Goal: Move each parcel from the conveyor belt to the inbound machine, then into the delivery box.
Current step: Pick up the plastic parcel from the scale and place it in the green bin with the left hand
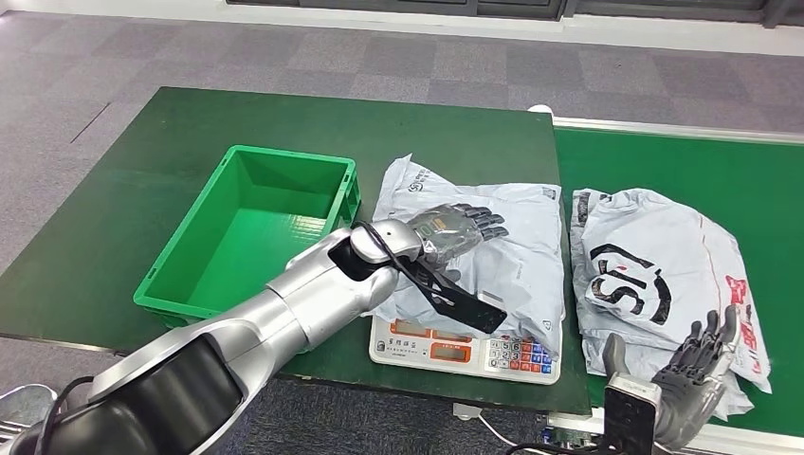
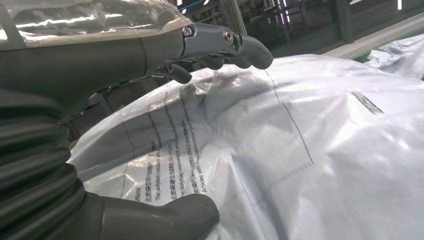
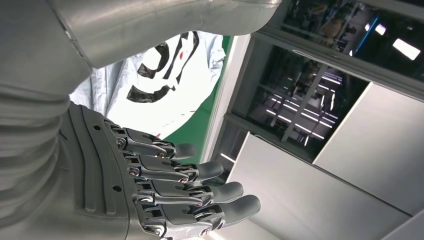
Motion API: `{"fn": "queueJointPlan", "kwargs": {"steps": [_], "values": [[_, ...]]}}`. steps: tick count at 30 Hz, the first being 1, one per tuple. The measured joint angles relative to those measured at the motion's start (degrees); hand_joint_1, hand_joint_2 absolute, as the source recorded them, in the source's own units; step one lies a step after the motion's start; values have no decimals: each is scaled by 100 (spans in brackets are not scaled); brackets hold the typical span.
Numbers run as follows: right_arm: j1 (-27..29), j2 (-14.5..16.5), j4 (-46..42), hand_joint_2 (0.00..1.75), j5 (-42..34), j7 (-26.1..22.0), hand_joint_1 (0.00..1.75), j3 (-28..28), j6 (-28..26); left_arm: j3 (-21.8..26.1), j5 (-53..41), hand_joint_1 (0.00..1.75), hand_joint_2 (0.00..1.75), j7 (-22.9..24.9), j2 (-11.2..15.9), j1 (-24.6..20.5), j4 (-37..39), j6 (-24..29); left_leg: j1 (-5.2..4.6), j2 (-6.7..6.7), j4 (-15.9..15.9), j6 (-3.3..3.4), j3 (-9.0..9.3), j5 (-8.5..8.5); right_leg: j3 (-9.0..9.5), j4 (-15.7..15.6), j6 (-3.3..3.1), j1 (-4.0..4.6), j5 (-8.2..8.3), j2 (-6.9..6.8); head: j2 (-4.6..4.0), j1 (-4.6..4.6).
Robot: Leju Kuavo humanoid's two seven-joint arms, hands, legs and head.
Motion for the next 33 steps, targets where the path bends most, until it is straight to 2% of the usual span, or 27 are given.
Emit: {"fn": "queueJointPlan", "kwargs": {"steps": [6,19,29,30,33], "values": [[11,-34,66,175,-17,4,0,62,-4,1,63,0,175,23,-37,-60,95,-70,0,0,0,0,0,0,0,0,0,0,0,0,0,0],[-46,-38,192,175,19,5,0,117,-3,-60,-151,0,175,-73,-333,106,536,-714,0,-2,0,2,1,-1,6,0,0,-1,0,-3,0,0],[-65,-38,217,175,64,60,0,124,-2,-187,10,0,175,-98,-401,166,614,-755,0,-12,0,7,11,-4,23,-1,4,-2,-3,-19,0,0],[-65,-38,217,175,70,72,0,127,-2,-187,36,37,175,-100,-401,165,619,-735,0,-12,0,7,12,-4,23,-1,4,-2,-3,-19,0,0],[-66,-38,217,175,75,101,0,145,3,-187,120,168,175,-133,-401,165,623,-622,0,-12,0,8,12,-3,24,-1,4,-2,-3,-19,0,0]]}}
